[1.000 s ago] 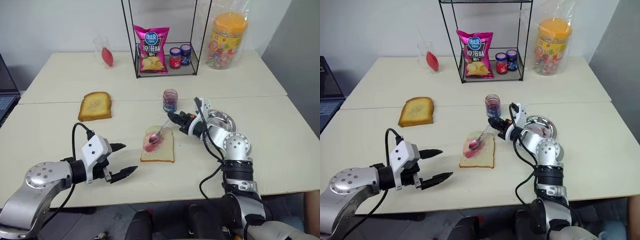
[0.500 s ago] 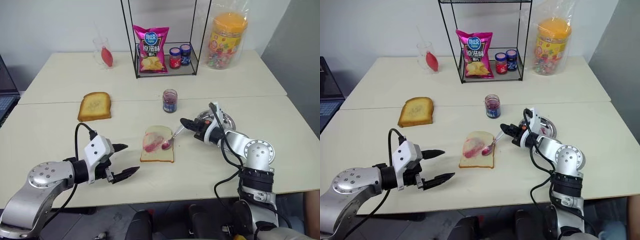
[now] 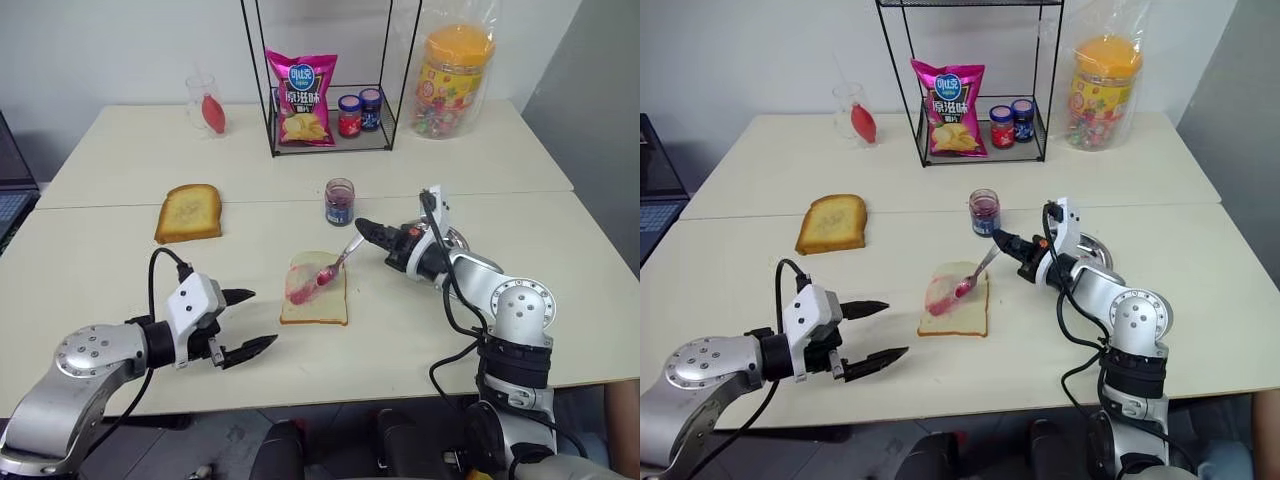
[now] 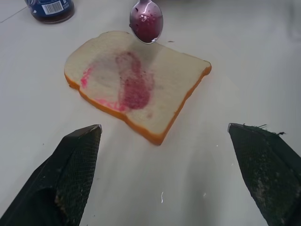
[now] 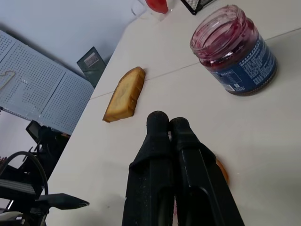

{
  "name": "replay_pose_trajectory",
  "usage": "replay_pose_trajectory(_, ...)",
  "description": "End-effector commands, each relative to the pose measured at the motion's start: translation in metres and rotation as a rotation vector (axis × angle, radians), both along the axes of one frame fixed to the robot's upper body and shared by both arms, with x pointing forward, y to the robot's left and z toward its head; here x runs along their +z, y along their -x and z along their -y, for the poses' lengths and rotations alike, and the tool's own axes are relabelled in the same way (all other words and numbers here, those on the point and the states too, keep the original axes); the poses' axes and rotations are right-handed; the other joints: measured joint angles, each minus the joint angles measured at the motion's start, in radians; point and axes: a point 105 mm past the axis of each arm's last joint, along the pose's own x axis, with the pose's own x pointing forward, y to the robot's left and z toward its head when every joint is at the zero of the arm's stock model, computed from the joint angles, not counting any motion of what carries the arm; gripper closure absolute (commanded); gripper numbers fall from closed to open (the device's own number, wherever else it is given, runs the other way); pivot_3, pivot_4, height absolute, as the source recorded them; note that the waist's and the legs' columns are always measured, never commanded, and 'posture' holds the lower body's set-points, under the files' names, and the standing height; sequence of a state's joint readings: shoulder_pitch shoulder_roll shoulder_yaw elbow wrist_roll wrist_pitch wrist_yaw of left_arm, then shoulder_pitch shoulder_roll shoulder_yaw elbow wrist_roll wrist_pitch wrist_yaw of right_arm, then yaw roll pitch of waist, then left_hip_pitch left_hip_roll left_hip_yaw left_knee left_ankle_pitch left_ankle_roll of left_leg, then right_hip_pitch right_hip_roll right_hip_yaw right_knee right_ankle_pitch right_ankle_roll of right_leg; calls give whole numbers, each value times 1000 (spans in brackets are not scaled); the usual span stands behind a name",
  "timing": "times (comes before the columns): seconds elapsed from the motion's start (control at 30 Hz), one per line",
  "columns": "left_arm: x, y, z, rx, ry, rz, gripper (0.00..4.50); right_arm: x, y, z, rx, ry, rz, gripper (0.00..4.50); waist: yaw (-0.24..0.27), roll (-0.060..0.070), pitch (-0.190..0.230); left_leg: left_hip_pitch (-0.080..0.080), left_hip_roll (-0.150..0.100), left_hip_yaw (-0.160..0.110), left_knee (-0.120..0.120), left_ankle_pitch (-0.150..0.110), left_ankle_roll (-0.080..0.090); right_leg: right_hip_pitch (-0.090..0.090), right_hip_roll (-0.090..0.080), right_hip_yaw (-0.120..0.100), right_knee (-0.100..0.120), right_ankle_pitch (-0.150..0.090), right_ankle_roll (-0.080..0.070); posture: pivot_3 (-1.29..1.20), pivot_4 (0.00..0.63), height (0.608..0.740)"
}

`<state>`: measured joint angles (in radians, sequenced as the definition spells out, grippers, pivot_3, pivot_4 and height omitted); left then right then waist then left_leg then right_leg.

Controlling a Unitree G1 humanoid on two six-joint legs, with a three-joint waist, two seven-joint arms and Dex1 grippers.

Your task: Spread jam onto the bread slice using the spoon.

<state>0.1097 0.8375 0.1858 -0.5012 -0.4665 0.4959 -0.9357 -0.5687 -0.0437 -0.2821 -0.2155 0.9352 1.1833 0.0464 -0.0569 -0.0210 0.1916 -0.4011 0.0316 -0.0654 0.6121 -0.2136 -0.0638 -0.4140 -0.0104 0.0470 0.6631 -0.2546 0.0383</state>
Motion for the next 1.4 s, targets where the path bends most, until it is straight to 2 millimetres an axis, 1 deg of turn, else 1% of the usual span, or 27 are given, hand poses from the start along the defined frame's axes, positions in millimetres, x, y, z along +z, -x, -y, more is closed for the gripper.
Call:
replay_pose_trajectory(0.03, 44, -10, 41, -144, 76, 118, 0, 50, 4, 25, -56, -56, 184, 4486, 16, 0, 1, 0, 0, -1, 0, 0, 0, 0, 0, -1, 0, 0, 0, 0, 150, 740)
replay_pose_trajectory(0.1, 67, -27, 58, -129, 169, 140, 0, 67, -5, 62, -174, -83, 226, 4486, 27, 1, 1, -2, -1, -3, 3, 0, 0, 1, 0, -2, 0, 1, 2, 0, 150, 740)
replay_pose_trajectory(0.13, 72, -31, 63, -125, 192, 139, 0, 72, -7, 75, -216, -98, 235, 4486, 28, 1, 1, -2, -2, -3, 5, 0, 0, 2, 0, -2, 0, 2, 2, 0, 150, 740)
replay_pose_trajectory(0.17, 76, -34, 66, -122, 204, 137, 0, 75, -9, 83, -242, -109, 240, 4486, 26, 0, 1, -2, -2, -3, 7, 0, 0, 4, 0, -2, -1, 2, 3, 0, 150, 740)
replay_pose_trajectory(0.23, 78, -33, 81, -185, 177, 142, 0, 73, -12, 109, -326, -101, 225, 4486, 20, 0, 0, -1, -2, -2, 8, 0, 0, 7, 0, -1, -4, 3, 4, 0, 150, 740)
replay_pose_trajectory(0.27, 78, -32, 86, -208, 167, 143, 0, 72, -13, 119, -353, -98, 221, 4486, 18, 0, 0, 0, -2, -2, 8, 0, 1, 7, 0, 0, -5, 3, 4, 0, 150, 740)
replay_pose_trajectory(0.33, 78, -31, 102, -284, 158, 134, 0, 65, -15, 140, -428, -87, 202, 4486, 13, 0, 0, 0, -2, -1, 6, -1, 1, 7, 0, 0, -5, 2, 3, 0, 150, 740)
replay_pose_trajectory(0.37, 77, -29, 108, -325, 153, 130, 0, 60, -16, 148, -457, -87, 188, 4486, 13, 0, 0, 0, -2, -1, 5, -1, 1, 6, 0, 0, -4, 1, 2, 0, 150, 740)
replay_pose_trajectory(0.4, 76, -28, 113, -353, 147, 127, 0, 57, -17, 152, -475, -87, 179, 4486, 11, 0, 0, 0, -2, -2, 5, -1, 1, 5, 1, 0, -3, 1, 2, 0, 150, 740)
replay_pose_trajectory(0.53, 68, -30, 133, -459, 86, 123, 0, 30, -21, 174, -554, -80, 111, 4486, 4, 0, 1, 1, -1, -1, 3, -1, 1, 5, 2, 1, -3, 1, 2, 0, 150, 740)
replay_pose_trajectory(0.63, 64, -33, 140, -495, 46, 147, 0, 12, -23, 189, -619, -86, 66, 4486, 2, 0, 1, 1, -1, 0, 3, 0, 1, 5, 2, 2, -3, 1, 2, 0, 150, 740)
replay_pose_trajectory(0.8, 62, -36, 149, -529, 40, 173, 0, -11, -29, 199, -661, -92, 10, 4486, 1, 0, 1, 1, -1, 1, 3, 0, 1, 4, 2, 4, -2, 1, 2, 0, 150, 740)
replay_pose_trajectory(1.0, 66, -39, 158, -543, 55, 187, 0, -25, -32, 198, -654, -56, -24, 4486, 1, 0, 1, 1, -1, 2, 3, 0, 1, 4, 2, 4, -2, 1, 2, 0, 150, 740)
replay_pose_trajectory(1.07, 66, -40, 159, -539, 60, 183, 0, -36, -32, 210, -704, -30, -58, 4486, 1, 0, 1, 1, -1, 2, 3, 0, 1, 4, 2, 5, -2, 1, 2, 0, 150, 740)
replay_pose_trajectory(1.13, 65, -40, 158, -535, 61, 182, 0, -38, -30, 213, -706, -49, -65, 4486, 2, 0, 1, 1, -2, 2, 3, 0, 1, 4, 2, 5, -2, 1, 2, 0, 150, 740)
replay_pose_trajectory(1.27, 66, -41, 158, -530, 62, 184, 0, -46, -30, 218, -731, -11, -95, 4486, 2, 0, 1, 1, -2, 2, 3, 0, 1, 4, 2, 5, -2, 1, 2, 0, 150, 740)
replay_pose_trajectory(1.3, 66, -41, 159, -530, 63, 185, 0, -46, -29, 219, -731, -6, -95, 4039, 2, 0, 1, 1, -2, 2, 3, 0, 1, 4, 2, 5, -2, 1, 2, 0, 150, 740)
replay_pose_trajectory(1.33, 66, -41, 159, -529, 64, 187, 0, -46, -29, 219, -732, -5, -94, 3901, 2, 0, 1, 1, -2, 2, 3, 0, 1, 4, 2, 5, -1, 1, 2, 0, 150, 740)
replay_pose_trajectory(1.4, 67, -42, 160, -528, 67, 190, 0, -46, -29, 219, -729, 4, -92, 3374, 2, 1, 1, 1, -2, 2, 3, 0, 1, 4, 2, 5, -2, 1, 2, 0, 150, 740)
